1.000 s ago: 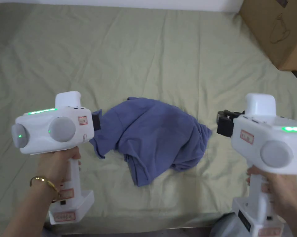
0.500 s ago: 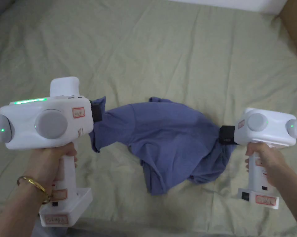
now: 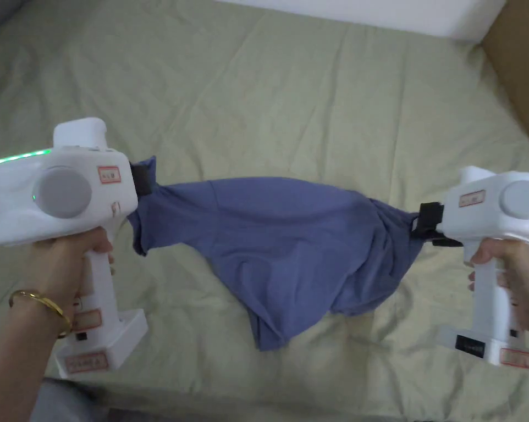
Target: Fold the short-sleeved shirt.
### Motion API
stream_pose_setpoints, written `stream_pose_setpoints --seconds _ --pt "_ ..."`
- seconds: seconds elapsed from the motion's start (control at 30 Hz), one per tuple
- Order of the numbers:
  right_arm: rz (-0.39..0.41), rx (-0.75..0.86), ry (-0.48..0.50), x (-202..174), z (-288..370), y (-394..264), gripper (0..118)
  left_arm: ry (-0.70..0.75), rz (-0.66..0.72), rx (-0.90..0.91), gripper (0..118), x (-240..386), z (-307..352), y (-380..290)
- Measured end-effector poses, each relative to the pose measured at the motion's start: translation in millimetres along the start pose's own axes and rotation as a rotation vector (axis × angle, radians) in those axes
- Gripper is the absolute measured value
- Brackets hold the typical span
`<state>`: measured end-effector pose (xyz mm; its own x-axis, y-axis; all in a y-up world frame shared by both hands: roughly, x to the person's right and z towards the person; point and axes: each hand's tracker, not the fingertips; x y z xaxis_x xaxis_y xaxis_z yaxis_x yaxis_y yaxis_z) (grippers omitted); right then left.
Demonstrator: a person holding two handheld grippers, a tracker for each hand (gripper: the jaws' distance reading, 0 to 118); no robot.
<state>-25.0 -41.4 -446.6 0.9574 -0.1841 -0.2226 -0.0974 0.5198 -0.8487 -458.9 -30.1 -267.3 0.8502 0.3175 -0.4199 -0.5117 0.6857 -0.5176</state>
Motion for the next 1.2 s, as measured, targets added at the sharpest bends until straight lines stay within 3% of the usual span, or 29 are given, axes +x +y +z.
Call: stream_pose_setpoints --seconds 0.17,0.37,0.57,0.83,0.97,1.2 --pt "0.089 0.219 0.041 -5.6 105.5 14.1 7 0.002 0.009 0.171 2 -7.5 56.6 42.6" --pt "0.080 0.431 0.087 -0.9 216.3 28.8 7 -0.004 0.017 0.360 2 -18.6 128.5 88.5" --pt "0.062 0.584 0.104 4.3 304.2 36.7 7 -0.116 0.075 0.493 2 -27.7 190.2 130.9" --pt "0.117 0.706 0.027 -28.8 369.7 65.8 7 -0.146 0.011 0.615 2 -6.0 223.9 191.5" --pt "0.172 0.767 -0.054 -49.7 385.0 98.3 7 -0.054 -0.068 0.646 2 15.1 224.5 232.9" --pt "0.079 0.787 -0.082 -69.8 374.7 187.5 7 0.050 -0.107 0.654 2 51.5 204.2 310.9"
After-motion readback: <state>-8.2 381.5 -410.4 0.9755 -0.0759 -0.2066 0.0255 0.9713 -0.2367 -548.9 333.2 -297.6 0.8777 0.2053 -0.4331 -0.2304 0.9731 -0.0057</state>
